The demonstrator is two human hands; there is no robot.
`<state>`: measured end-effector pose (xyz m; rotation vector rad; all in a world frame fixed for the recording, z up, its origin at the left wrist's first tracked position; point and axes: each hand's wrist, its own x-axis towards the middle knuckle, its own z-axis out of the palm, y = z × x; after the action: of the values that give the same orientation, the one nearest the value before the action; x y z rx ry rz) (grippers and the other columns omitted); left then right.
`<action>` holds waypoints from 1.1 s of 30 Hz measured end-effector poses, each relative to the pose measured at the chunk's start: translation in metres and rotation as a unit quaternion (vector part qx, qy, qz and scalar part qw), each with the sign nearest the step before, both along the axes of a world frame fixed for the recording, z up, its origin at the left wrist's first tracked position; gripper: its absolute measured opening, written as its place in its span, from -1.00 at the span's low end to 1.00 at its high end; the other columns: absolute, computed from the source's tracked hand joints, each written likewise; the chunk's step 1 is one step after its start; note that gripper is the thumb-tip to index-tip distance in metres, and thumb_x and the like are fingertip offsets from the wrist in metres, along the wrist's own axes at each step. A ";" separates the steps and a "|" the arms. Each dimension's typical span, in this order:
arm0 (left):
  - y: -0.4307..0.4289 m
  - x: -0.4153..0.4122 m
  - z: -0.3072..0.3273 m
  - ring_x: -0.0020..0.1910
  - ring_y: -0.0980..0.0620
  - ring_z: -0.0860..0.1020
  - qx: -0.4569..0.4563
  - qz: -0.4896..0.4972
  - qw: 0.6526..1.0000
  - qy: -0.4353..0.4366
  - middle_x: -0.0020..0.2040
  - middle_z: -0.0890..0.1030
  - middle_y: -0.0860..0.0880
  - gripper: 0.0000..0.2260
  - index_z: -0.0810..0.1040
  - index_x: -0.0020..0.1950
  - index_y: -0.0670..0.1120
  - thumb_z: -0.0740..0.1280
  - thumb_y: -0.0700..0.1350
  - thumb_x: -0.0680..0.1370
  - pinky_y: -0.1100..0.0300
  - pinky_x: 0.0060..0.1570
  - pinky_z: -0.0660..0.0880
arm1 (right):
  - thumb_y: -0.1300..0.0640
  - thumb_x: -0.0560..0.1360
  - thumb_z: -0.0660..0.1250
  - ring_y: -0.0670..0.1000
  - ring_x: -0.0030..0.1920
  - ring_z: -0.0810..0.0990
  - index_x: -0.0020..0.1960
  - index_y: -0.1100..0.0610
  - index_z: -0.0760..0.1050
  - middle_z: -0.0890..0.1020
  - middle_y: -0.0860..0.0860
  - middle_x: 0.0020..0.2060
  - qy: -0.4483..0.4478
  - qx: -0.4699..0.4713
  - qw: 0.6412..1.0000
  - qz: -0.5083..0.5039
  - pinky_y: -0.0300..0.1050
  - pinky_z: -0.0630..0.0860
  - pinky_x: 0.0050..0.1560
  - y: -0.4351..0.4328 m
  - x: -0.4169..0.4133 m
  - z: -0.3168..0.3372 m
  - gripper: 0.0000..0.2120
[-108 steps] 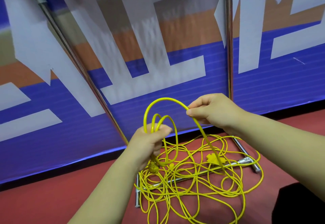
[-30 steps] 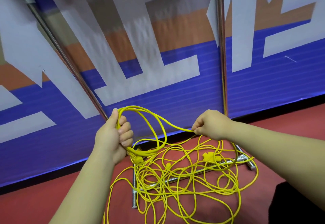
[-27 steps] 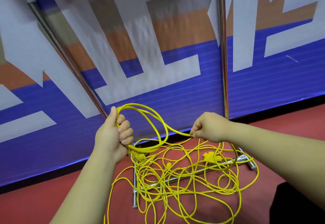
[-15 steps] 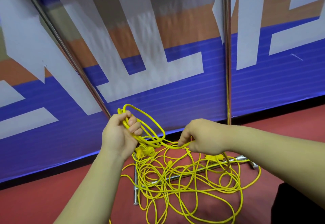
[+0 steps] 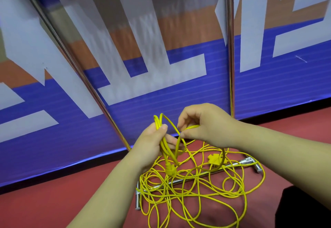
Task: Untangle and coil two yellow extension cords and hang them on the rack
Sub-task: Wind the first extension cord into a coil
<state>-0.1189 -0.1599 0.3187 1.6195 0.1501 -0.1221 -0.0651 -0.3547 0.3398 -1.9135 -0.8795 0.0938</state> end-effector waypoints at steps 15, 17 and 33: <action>0.004 0.006 0.016 -0.56 0.05 0.30 -0.026 0.088 0.993 -0.068 -0.43 0.40 -0.09 -0.75 0.34 -0.14 -0.12 0.12 -0.06 0.71 0.26 -0.55 0.29 | 0.41 0.48 0.42 0.10 -0.29 0.64 -0.10 0.17 0.31 0.54 0.17 -0.20 0.213 0.059 0.972 0.082 -0.08 0.58 -0.25 -0.021 0.013 -0.005 -0.70; 0.016 0.007 0.023 -0.58 0.09 0.27 -0.061 0.123 0.987 -0.080 -0.44 0.38 -0.06 -0.75 0.33 -0.15 -0.10 0.13 -0.06 0.71 0.29 -0.58 0.24 | 0.42 0.50 0.39 0.10 -0.23 0.67 -0.08 0.18 0.33 0.54 0.18 -0.20 0.229 0.062 0.966 0.106 -0.07 0.59 -0.17 -0.020 0.015 -0.012 -0.73; 0.074 -0.006 0.024 -0.38 -0.07 0.66 -0.084 0.095 0.991 0.040 -0.24 0.67 -0.16 -0.81 0.54 -0.01 -0.16 0.24 -0.05 0.62 0.15 -0.38 0.60 | 0.34 0.48 0.46 0.02 -0.26 0.68 -0.05 0.19 0.57 0.65 0.10 -0.29 0.180 0.076 0.981 -0.018 -0.18 0.55 -0.22 -0.014 0.036 -0.019 -0.88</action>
<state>-0.1245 -0.0861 0.3428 1.4245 0.3471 -0.0519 -0.0294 -0.3692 0.3208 -1.6994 -0.5898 0.3318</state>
